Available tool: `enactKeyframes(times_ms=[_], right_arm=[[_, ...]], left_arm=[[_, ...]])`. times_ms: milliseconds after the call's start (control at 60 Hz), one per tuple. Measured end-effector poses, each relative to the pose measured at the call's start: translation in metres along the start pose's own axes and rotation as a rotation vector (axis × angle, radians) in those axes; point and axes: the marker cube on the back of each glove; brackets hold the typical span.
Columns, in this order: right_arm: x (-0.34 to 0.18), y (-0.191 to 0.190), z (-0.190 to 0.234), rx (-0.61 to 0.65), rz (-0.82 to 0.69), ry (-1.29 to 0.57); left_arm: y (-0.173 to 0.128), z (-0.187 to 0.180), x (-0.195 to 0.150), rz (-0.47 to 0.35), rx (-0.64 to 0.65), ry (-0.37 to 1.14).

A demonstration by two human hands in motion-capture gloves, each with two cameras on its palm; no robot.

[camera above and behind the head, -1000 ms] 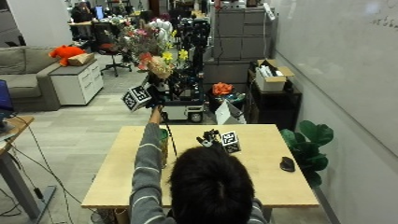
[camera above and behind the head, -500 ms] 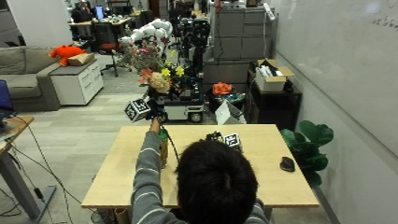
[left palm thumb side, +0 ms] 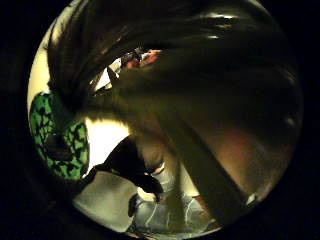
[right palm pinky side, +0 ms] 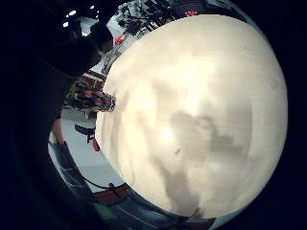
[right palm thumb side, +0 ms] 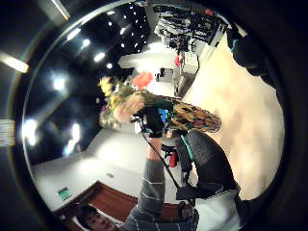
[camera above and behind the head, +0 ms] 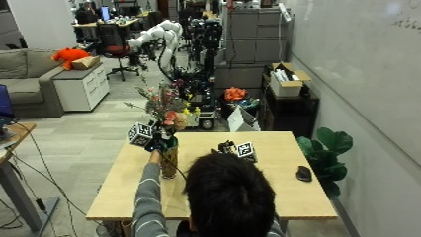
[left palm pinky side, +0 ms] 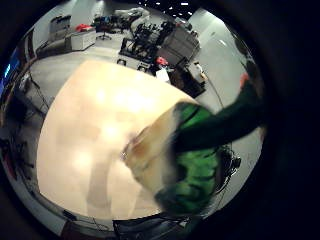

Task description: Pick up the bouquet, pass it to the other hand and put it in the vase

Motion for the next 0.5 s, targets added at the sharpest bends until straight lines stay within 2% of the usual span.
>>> enactKeyframes(times_ms=[83,100,167,233,300,367,433,500], right_arm=[[0.011,-0.002,0.0,0.03,0.003,0.079],[0.011,-0.001,0.0,0.031,0.002,0.081],[0.003,0.005,0.004,0.005,-0.041,0.018],[0.009,0.009,0.004,0.011,0.038,0.053],[0.008,0.01,0.003,0.018,-0.029,0.054],[0.008,0.011,0.0,0.031,-0.065,0.066],[-0.006,0.02,0.002,-0.01,-0.118,-0.039],[-0.005,0.025,0.0,-0.005,-0.058,-0.014]], left_arm=[[0.034,-0.006,-0.001,-0.137,-0.132,0.052],[0.036,-0.007,-0.003,-0.134,-0.131,0.043],[0.037,-0.012,0.001,-0.02,-0.077,0.078],[0.049,-0.019,0.008,-0.07,-0.091,0.089],[0.051,-0.025,0.006,-0.075,-0.054,0.06],[0.051,-0.03,0.006,-0.026,0.001,0.054],[0.057,-0.037,0.006,-0.052,0.028,0.004],[0.061,-0.038,0.015,0.016,0.023,0.095]])
